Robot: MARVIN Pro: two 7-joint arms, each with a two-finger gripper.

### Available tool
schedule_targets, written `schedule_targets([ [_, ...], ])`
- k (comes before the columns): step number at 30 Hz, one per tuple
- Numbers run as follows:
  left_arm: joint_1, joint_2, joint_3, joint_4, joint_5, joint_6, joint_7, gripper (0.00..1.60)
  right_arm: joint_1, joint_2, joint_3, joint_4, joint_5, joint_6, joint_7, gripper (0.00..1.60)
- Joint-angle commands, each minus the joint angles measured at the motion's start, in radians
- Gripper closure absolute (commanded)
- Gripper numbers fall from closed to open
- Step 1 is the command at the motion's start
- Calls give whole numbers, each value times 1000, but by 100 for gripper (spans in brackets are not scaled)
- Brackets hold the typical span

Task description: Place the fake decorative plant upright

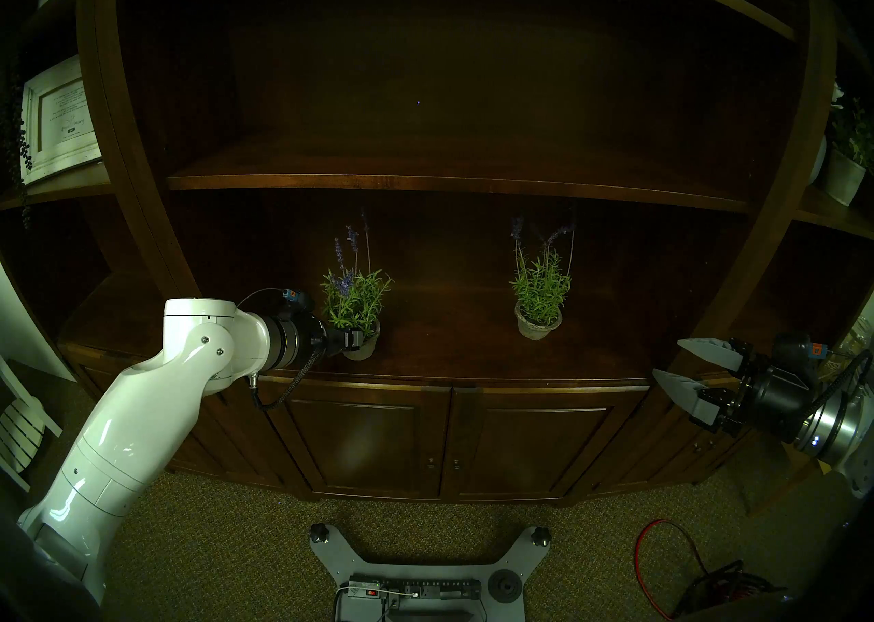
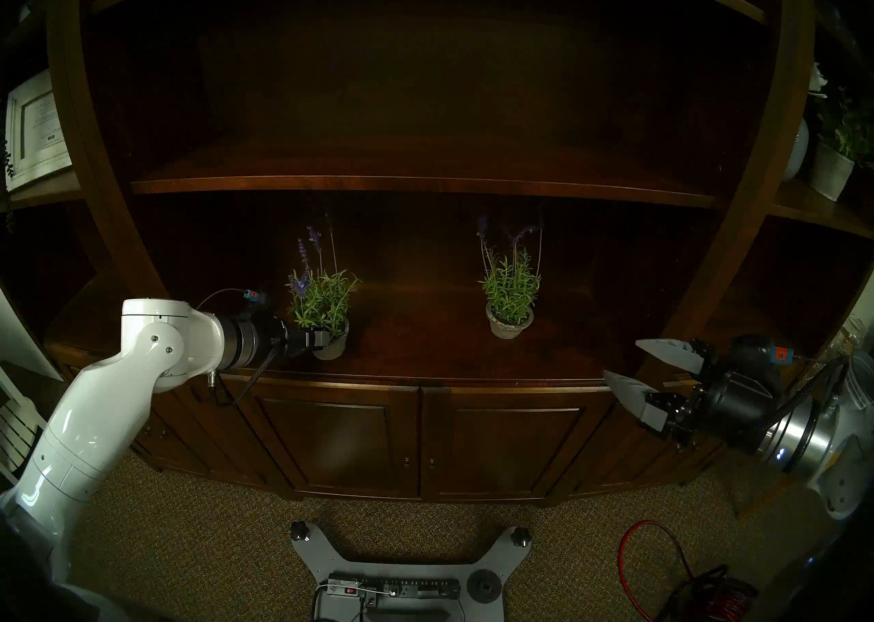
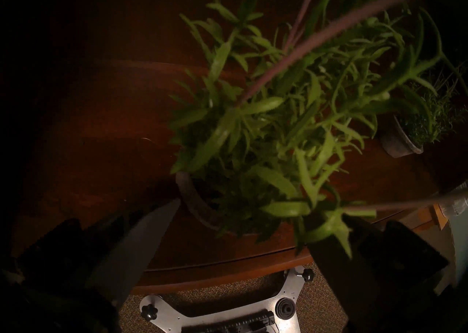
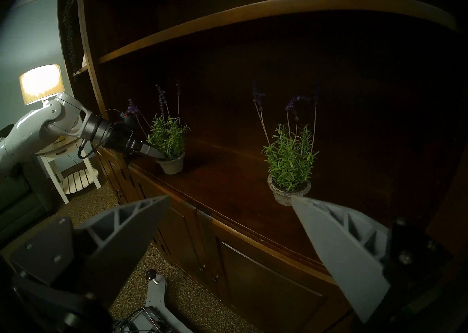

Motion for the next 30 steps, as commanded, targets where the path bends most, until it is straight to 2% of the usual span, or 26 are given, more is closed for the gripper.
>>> schedule_targets([
  [1, -5, 8, -32, -49, -2, -11, 6, 0, 2, -7, 1, 2, 1, -15, 2, 0],
  [10, 48, 25, -53, -105, -8, -14, 21, 0, 2, -12, 1, -1, 7, -15, 8, 0],
  [21, 200, 69, -114, -248, -11, -15, 57, 0, -9, -34, 1, -6, 16, -15, 23, 0],
  [30, 322, 89, -189, -369, -22, -12, 93, 0, -20, -52, 1, -14, 22, -15, 40, 0],
])
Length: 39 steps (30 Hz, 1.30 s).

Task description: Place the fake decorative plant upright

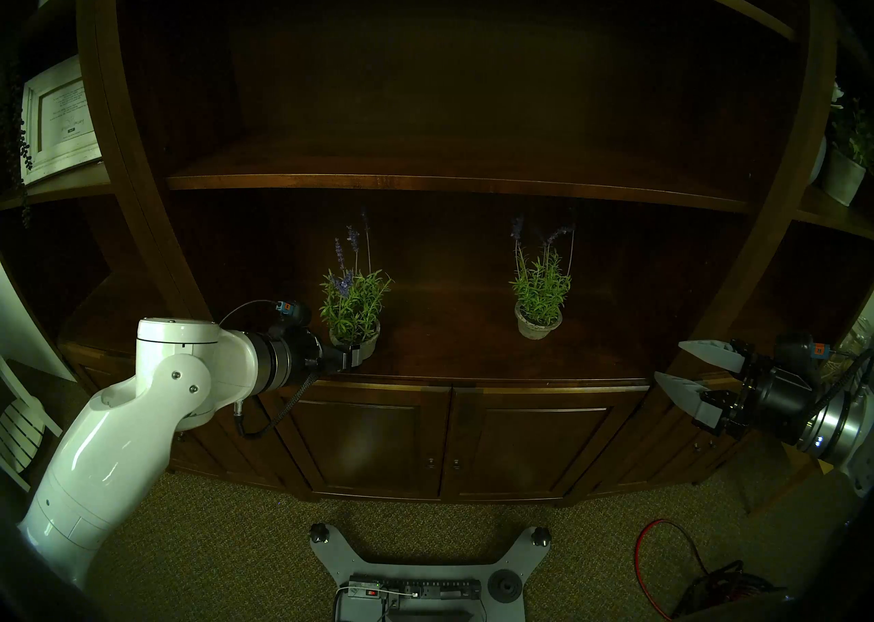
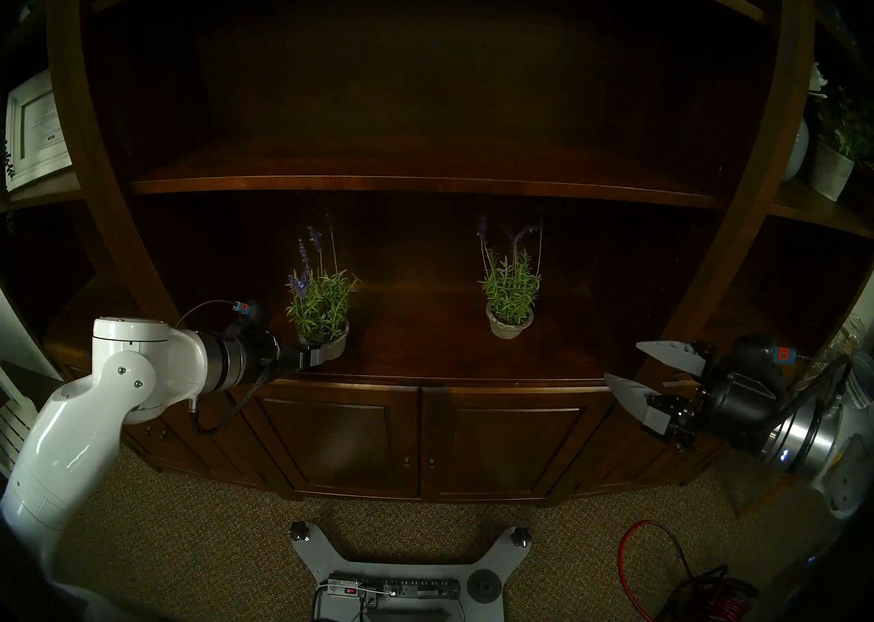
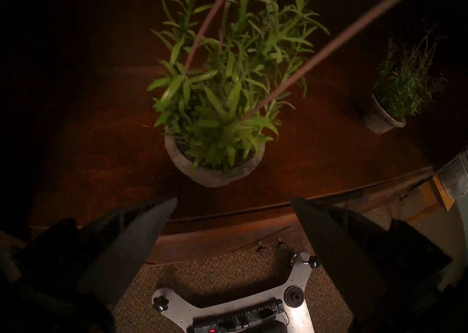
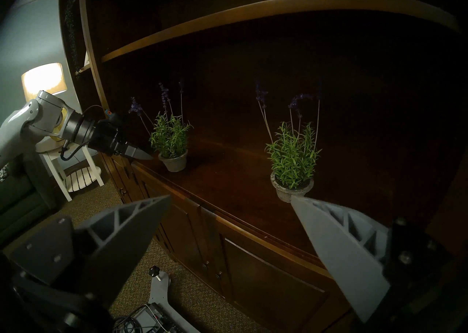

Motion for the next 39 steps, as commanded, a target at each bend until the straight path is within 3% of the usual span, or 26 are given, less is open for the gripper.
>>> schedule_targets([
  [1, 92, 21, -68, -111, -5, -6, 8, 0, -7, -22, 1, -2, 3, -14, 9, 0],
  [9, 206, 26, -62, -196, -16, 7, 12, 0, -20, -28, 1, -4, 6, -14, 20, 0],
  [18, 295, 32, -40, -197, -3, -7, 7, 0, -41, -37, 1, -13, 5, -14, 35, 0],
  [39, 399, 49, -74, -197, 121, -114, -25, 0, -71, -50, 1, -16, 13, -14, 51, 0],
])
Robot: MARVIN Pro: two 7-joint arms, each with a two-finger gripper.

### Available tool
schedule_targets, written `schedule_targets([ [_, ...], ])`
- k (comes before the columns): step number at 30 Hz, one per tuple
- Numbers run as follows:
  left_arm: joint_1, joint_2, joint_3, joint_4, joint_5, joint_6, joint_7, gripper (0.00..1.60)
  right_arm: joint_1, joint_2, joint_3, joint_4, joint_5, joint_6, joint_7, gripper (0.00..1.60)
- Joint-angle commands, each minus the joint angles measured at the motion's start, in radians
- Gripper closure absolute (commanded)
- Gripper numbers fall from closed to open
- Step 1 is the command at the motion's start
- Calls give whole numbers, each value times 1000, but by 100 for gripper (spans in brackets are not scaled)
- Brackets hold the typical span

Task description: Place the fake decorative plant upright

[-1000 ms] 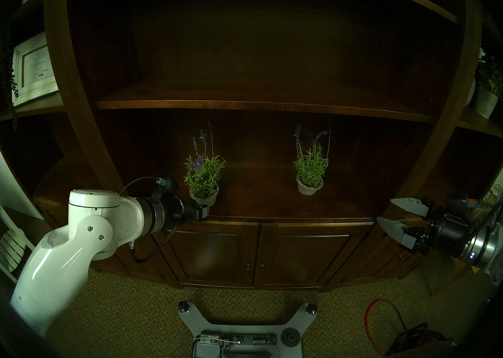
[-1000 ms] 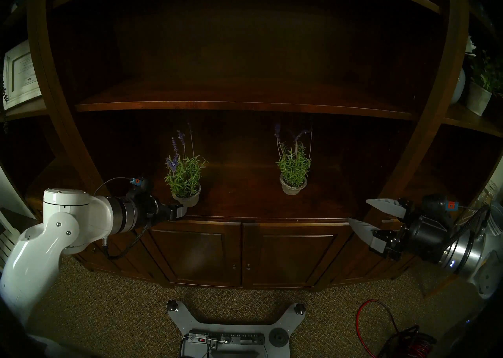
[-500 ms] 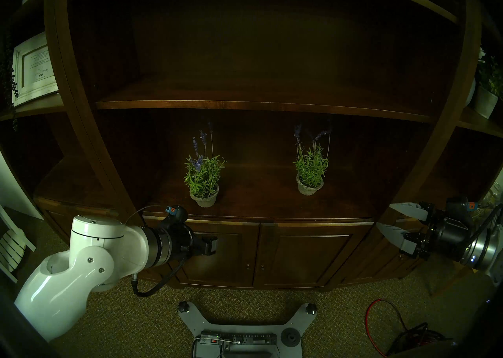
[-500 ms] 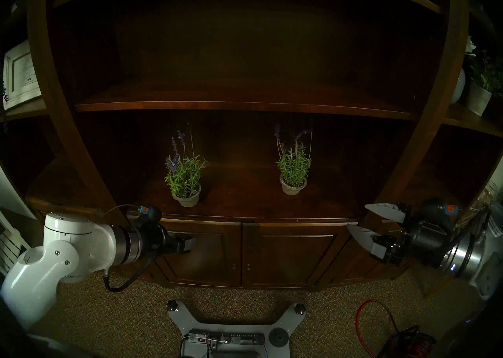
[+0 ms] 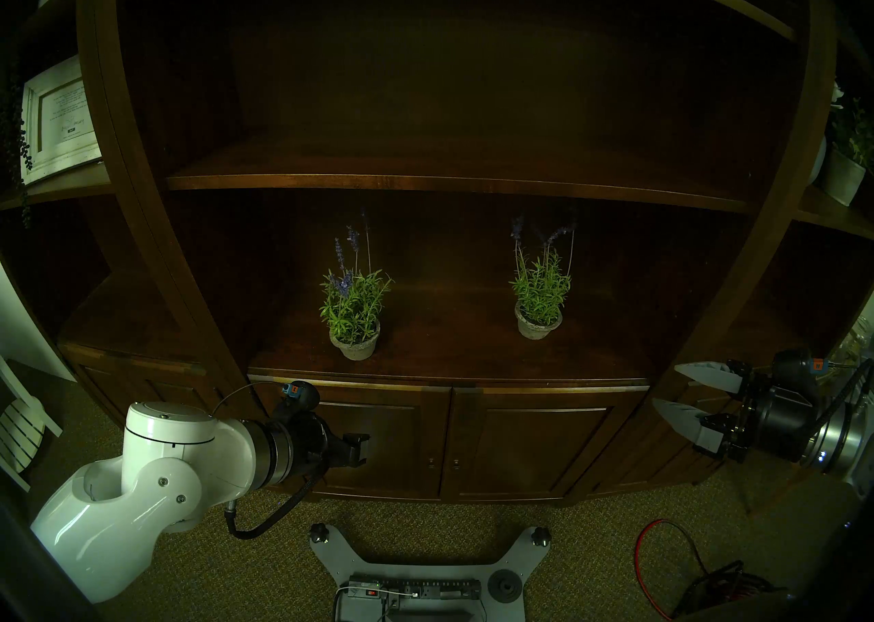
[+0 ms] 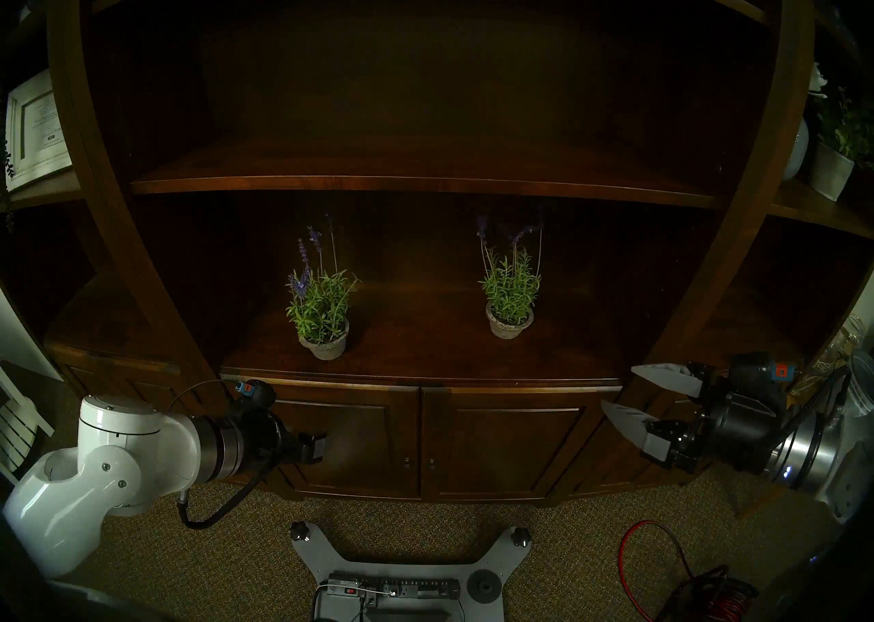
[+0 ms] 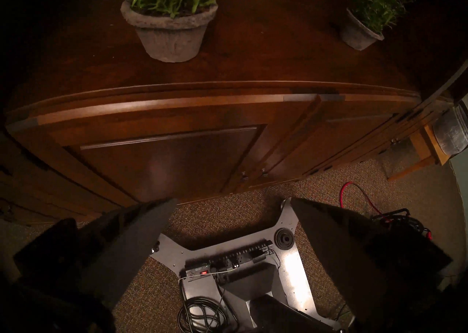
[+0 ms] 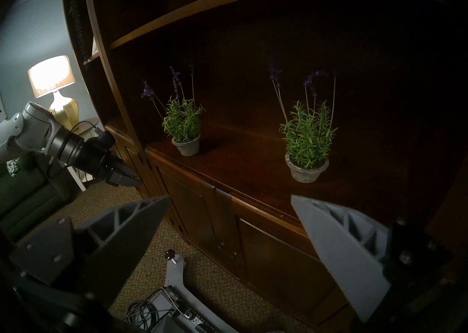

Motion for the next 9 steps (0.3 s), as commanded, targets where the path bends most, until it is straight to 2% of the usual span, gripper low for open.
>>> schedule_targets([
  [1, 14, 5, -21, -25, 48, -57, -28, 0, 2, -9, 1, 2, 2, -14, 2, 0],
  [9, 36, 14, -24, -25, 98, -105, -56, 0, -2, -11, 1, 1, 6, -14, 6, 0],
])
